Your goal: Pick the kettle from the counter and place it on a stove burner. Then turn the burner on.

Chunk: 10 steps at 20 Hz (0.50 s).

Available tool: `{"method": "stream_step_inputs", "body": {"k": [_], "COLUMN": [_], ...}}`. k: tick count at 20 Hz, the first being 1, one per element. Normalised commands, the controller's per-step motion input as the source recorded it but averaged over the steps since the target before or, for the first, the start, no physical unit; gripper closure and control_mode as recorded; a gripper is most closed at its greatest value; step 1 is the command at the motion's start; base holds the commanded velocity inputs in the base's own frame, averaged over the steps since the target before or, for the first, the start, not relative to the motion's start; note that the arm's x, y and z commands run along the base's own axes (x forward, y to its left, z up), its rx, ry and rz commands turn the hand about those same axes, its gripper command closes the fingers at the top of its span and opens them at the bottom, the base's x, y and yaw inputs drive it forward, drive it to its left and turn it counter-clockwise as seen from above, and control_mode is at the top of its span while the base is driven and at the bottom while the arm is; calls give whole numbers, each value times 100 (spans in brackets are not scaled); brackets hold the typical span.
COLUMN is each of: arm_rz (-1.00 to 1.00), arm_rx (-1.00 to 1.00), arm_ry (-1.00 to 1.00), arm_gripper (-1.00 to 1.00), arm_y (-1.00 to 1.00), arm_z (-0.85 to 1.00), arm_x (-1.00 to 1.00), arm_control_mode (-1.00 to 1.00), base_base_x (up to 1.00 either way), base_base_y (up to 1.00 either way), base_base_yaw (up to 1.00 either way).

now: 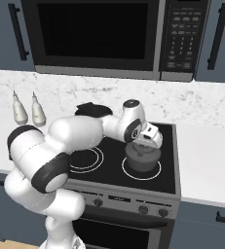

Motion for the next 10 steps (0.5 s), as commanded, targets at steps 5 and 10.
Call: {"method": "stream_step_inputs", "body": {"k": [5,10], "arm_rz": [0,0], "arm_rx": [1,0], "arm_ry": [0,0], "arm_gripper": [100,-100], "arm_y": [-3,0], "arm_z": [-14,0], "arm_x": [0,0], "arm_control_mode": [-100,-100], "base_base_x": [0,0], "base_base_y": [0,0], "base_base_yaw": [0,0]}}
